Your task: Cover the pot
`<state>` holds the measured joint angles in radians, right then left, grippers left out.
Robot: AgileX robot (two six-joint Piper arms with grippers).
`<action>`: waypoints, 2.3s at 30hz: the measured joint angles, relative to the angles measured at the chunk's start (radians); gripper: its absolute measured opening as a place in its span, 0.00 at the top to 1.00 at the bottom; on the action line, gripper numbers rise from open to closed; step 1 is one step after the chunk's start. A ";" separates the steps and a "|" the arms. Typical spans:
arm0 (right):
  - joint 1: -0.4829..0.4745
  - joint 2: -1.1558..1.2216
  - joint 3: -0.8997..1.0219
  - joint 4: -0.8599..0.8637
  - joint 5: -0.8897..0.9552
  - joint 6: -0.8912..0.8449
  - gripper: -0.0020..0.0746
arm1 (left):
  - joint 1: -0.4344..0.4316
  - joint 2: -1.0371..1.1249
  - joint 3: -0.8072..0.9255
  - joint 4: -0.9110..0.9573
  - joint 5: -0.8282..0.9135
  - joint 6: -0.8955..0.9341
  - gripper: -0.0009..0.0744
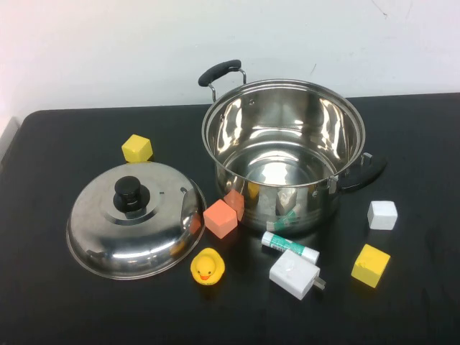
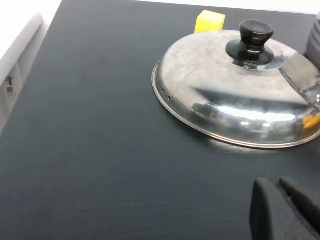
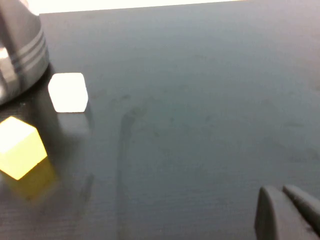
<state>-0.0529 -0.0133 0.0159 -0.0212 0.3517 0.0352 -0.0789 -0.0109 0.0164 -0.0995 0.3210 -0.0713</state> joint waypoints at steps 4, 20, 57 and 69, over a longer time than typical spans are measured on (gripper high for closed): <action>0.000 0.000 0.000 0.000 0.000 0.000 0.98 | 0.000 0.000 0.000 0.000 0.000 -0.003 0.99; 0.000 0.000 0.000 0.000 0.000 0.000 0.98 | 0.000 0.000 0.000 0.000 0.000 -0.016 0.99; 0.000 0.000 0.000 -0.002 0.000 0.000 0.98 | 0.000 0.000 0.000 0.001 0.000 -0.055 0.99; 0.000 0.000 0.000 -0.002 0.000 0.000 0.98 | 0.000 0.000 0.000 0.001 0.000 -0.038 0.99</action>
<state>-0.0529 -0.0133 0.0159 -0.0230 0.3517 0.0352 -0.0789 -0.0109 0.0164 -0.0990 0.3210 -0.1089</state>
